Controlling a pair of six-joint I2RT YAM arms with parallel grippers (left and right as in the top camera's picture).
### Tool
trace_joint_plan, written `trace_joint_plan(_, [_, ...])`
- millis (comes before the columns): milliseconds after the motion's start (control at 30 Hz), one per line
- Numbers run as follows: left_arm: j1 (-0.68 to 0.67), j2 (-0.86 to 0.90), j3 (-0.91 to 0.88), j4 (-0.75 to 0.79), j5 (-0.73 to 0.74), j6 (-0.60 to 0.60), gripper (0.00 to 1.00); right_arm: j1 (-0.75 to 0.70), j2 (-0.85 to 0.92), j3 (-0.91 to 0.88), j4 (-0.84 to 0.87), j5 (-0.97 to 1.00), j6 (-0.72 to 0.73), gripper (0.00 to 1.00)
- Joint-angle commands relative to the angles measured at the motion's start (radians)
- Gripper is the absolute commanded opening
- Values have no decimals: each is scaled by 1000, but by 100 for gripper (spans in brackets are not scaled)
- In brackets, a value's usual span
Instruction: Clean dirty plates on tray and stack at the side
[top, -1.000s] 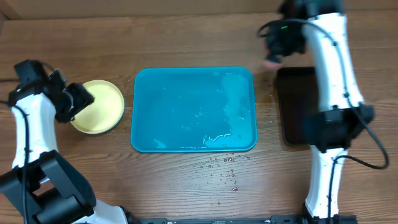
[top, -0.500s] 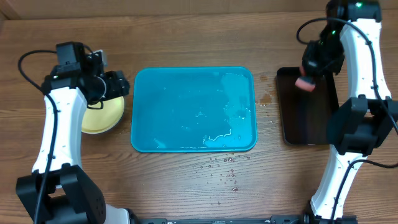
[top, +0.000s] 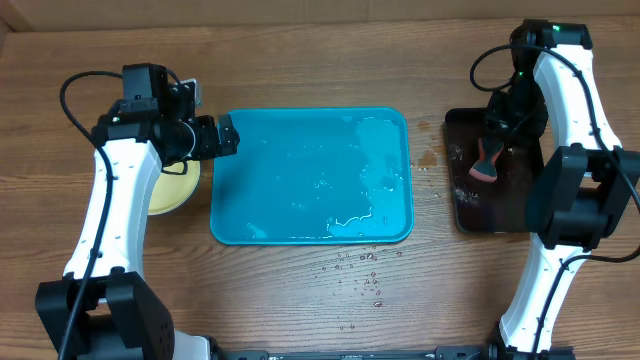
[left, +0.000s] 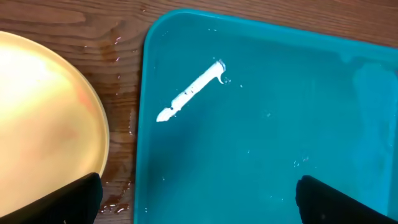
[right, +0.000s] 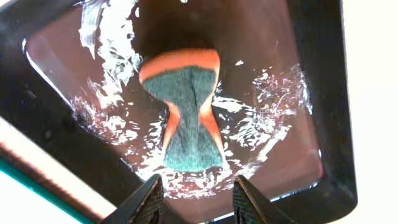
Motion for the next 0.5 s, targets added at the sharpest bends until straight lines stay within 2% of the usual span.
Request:
trace_joint_plan(0, [0,-12,17,1,4,12,100,0,-53,64,-14,-64,-48,39])
trace_joint_plan(100, [0,-12,17,1,4,12,100,6,-111,123,-28,-153,-86,40])
trace_joint_plan(200, [0,-12,17,1,4,12,100,31,-207,195,-53,-203,-108,46])
trace_joint_plan(367, [0,-12,17,1,4,12,100,101,-402,280,-73,-204,-90,99])
trace_joint_plan(467, [0,-12,17,1,4,12,100,134,-519,306,-76,-206,-50,100])
